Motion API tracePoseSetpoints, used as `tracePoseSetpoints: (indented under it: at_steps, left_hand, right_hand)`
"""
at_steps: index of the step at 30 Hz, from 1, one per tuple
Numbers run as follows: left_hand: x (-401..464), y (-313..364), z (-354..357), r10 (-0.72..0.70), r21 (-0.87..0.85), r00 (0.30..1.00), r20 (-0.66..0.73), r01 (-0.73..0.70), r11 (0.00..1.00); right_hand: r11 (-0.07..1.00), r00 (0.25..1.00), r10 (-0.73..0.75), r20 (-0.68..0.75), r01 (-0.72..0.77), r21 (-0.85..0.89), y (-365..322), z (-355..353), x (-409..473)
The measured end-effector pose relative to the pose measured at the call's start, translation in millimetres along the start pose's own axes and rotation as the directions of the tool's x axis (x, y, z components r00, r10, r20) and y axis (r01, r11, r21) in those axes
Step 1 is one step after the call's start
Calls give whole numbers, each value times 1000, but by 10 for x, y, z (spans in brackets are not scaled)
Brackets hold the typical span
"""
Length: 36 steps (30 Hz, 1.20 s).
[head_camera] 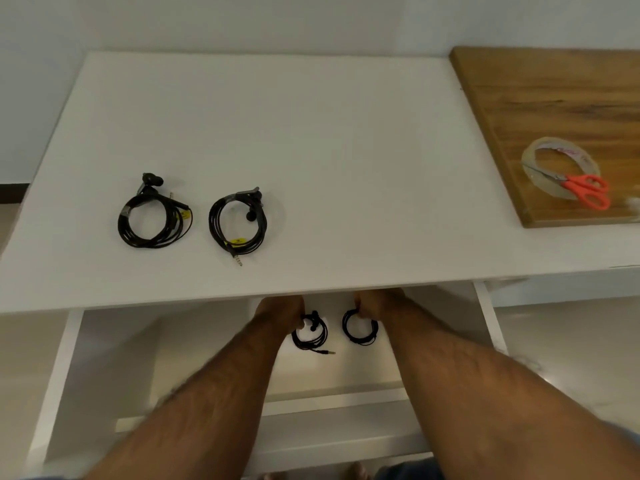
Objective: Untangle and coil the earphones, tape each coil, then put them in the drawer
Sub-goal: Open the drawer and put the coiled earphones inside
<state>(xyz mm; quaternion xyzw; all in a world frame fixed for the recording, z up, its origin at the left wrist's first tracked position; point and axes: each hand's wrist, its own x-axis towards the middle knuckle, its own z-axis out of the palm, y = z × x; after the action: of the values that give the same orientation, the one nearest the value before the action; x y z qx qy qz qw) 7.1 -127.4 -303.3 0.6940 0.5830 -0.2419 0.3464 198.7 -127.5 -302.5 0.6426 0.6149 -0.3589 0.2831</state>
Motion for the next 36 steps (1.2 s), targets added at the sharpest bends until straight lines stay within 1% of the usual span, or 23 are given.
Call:
tracePoseSetpoints:
  at_steps: [7, 10, 13, 15, 18, 20, 21, 23, 25, 27, 29, 30, 32, 34, 36]
  left_hand:
    - [-50, 34, 10, 17, -47, 998, -67, -20, 999]
    - [-163, 31, -94, -5, -106, 996, -87, -5, 994]
    - [-358, 37, -234, -7, -129, 995, -103, -7, 992]
    - [-515, 89, -312, -6, -139, 998, -61, -3, 990]
    - [-812, 193, -403, -14, -150, 1000, 25, 18, 988]
    - [-1031, 278, -453, -26, -161, 996, 89, 40, 986]
    - [-1158, 312, -491, -25, -173, 995, 93, 41, 984]
    - [-1427, 355, -570, -18, -212, 995, 102, 39, 977]
    - [-1689, 387, -672, 5, -227, 991, 132, 26, 974]
    - [-1907, 398, -800, 35, -232, 990, 138, -2, 973]
    - [-2158, 334, -982, 78, -219, 991, 106, -53, 974]
    - [-2263, 278, -1088, 106, -219, 992, 70, -88, 972]
    - [-2455, 80, -1322, 157, -246, 987, -37, -162, 956]
    - [-2563, -191, -1530, 165, -295, 966, -197, -219, 930]
    - [-2557, -481, -1675, 87, -359, 920, -383, -234, 904]
  right_hand:
    - [993, 996, 67, -58, -61, 100, 91, -96, -139]
    - [995, 996, 53, -74, -46, 91, 45, -156, -272]
    - [995, 995, 45, -84, -37, 89, -33, -208, -451]
    - [995, 998, 33, -61, -27, 97, -112, -244, -572]
    - [998, 999, -34, 7, 34, 59, -353, -289, -823]
    - [999, 998, -36, 52, 35, 34, -554, -298, -1056]
    - [999, 997, -29, 66, 27, 37, -647, -305, -1193]
    - [991, 998, -38, 56, 31, 127, -785, -316, -1442]
    - [974, 995, -98, 29, 90, 207, -864, -368, -1718]
    - [961, 988, -155, 19, 146, 234, -917, -462, -2001]
    - [939, 977, -207, -39, 210, 272, -980, -590, -2260]
    - [923, 969, -229, -91, 246, 296, -1000, -659, -2349]
    - [891, 935, -246, -256, 321, 320, -1046, -797, -2491]
    - [886, 848, -216, -485, 379, 268, -1108, -914, -2512]
    - [905, 741, -171, -649, 379, 195, -1186, -1003, -2454]
